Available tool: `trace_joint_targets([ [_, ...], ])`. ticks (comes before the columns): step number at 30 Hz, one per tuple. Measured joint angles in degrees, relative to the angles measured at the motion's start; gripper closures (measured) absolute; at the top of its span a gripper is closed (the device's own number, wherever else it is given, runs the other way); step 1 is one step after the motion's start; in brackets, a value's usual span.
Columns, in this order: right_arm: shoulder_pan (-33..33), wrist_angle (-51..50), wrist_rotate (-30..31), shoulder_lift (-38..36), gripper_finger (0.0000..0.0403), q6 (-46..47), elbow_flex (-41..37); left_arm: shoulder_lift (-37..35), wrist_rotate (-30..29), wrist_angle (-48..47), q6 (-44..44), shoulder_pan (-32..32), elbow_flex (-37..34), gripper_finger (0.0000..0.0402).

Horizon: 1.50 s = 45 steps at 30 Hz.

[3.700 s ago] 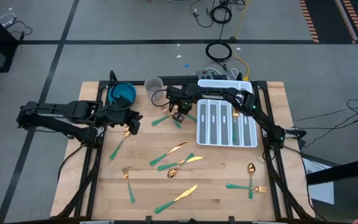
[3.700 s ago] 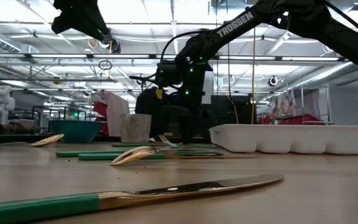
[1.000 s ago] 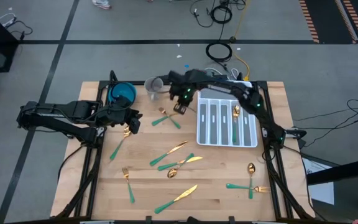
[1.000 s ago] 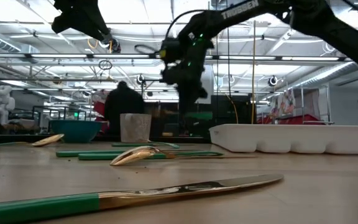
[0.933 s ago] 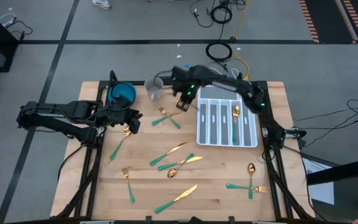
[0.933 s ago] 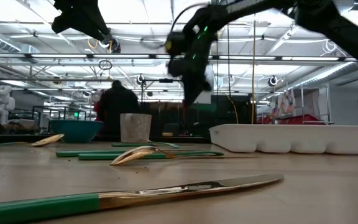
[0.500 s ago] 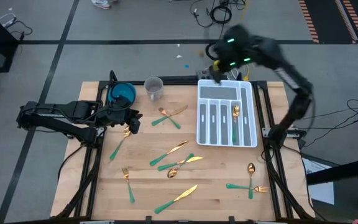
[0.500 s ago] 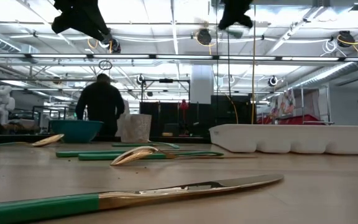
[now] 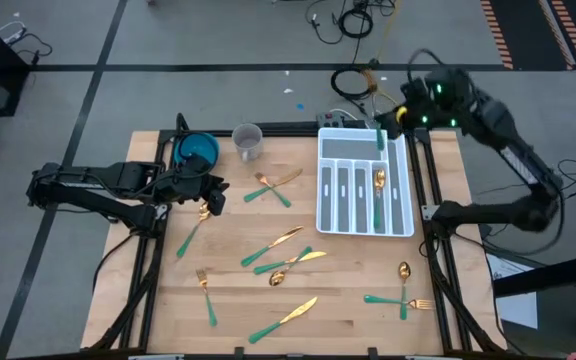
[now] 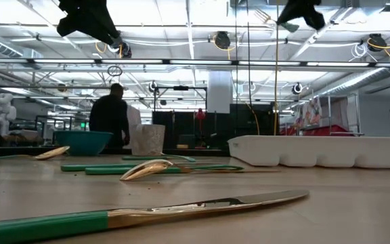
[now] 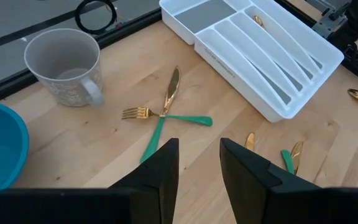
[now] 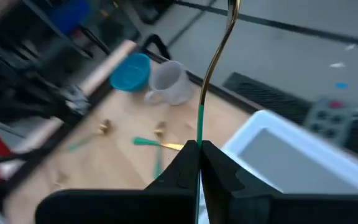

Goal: Sort silverware
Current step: Put the green fork into the white cutlery tray

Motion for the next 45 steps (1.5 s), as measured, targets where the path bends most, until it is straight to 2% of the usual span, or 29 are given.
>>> trace_joint_targets([
  [4, -0.2, 14.5, -3.5, -9.8, 0.0403, 9.1, -19.4, 0.0, 0.3, 0.0, 0.0, 0.0, 0.0, 0.0279],
  [8, 0.2, 35.8, -8.0, -18.4, 0.0403, 22.7, -39.2, 0.0, 1.2, 0.0, 0.0, 0.0, 0.0, 0.0279],
  [12, 1.7, 57.5, -8.6, -23.2, 0.0403, 35.8, -55.0, 0.0, 1.4, 0.0, -0.1, 0.0, 0.0, 0.0279],
  [16, 2.6, 61.7, -6.6, -26.2, 0.0403, 41.6, -64.4, 0.0, 2.0, 0.0, -0.2, 0.0, 0.0, 0.0279],
  [21, 4.0, 62.4, -5.7, -29.1, 0.0403, 44.1, -69.8, 0.0, 3.2, 0.0, -1.4, 0.0, 0.0, 0.0279],
  [27, 4.0, 55.1, -4.5, -29.7, 0.0403, 42.8, -72.3, 0.0, 3.2, 0.0, -1.8, 0.0, 0.0, 0.0279],
  [31, 4.0, 55.2, -5.7, -29.5, 0.0403, 43.3, -74.6, 0.0, 3.1, 0.0, -1.8, 0.0, 0.0, 0.0279],
  [45, 5.3, 53.2, -4.8, -28.2, 0.0403, 42.2, -75.6, 0.0, 3.0, 0.0, -3.2, 0.0, 0.0, 0.0279],
])
